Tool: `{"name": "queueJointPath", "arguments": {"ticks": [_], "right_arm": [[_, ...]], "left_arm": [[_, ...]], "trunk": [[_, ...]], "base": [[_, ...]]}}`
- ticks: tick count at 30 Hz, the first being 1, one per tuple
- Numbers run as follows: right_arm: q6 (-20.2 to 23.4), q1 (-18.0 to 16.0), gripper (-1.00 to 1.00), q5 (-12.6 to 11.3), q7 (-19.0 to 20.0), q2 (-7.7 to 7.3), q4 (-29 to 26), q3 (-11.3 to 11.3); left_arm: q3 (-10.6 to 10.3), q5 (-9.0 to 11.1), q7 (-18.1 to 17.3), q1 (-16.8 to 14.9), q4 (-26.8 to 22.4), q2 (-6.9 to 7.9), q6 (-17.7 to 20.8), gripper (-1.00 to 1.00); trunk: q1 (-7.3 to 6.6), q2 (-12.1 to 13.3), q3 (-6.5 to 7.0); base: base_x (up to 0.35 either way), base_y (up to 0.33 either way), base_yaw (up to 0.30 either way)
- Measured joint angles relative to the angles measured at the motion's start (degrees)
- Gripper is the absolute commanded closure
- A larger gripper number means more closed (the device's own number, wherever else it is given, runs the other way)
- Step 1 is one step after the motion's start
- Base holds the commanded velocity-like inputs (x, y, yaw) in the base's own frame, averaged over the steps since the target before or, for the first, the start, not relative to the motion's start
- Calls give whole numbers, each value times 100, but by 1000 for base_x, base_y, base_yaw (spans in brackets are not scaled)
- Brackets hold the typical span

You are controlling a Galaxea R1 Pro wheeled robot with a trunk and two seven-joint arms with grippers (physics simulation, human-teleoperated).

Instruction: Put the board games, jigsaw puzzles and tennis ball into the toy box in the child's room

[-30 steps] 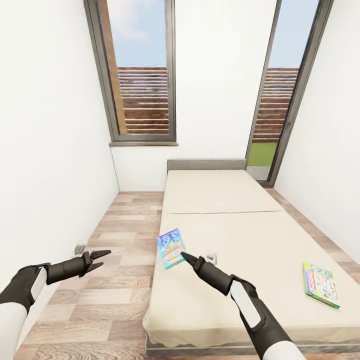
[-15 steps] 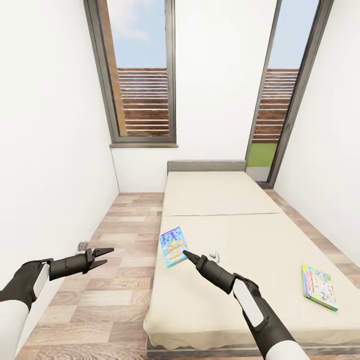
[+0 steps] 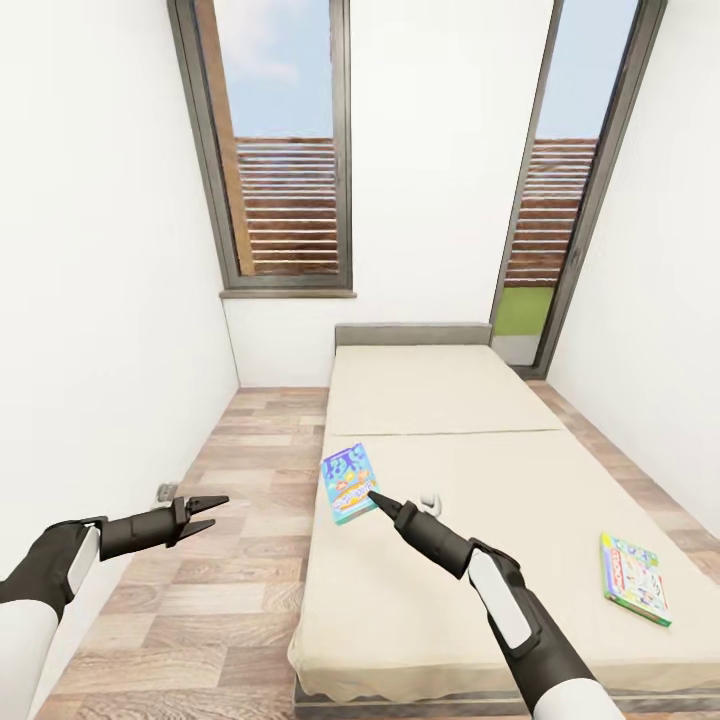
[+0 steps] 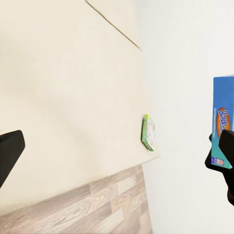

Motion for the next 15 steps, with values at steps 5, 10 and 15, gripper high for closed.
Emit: {"name": "queueJointPath", "arguments": {"ticks": [5,10,15], "right_arm": [[5,-3,100,-23,13,-111,7,-16],[5,-3,100,-42,18,-175,3,-22],[11,-2,100,-48,9,-196,-8,-23]], "left_arm": [[-2,0,0,0,0,-2,0,-100],[-8,0,0,0,0,-13,0,-100],[-17,0,0,0,0,-12,0,-100]], "trunk": [[-110,201,90],[-220,401,180],[-330,602,270]], "base": [[0,0,0],[0,0,0],[0,0,0]]}}
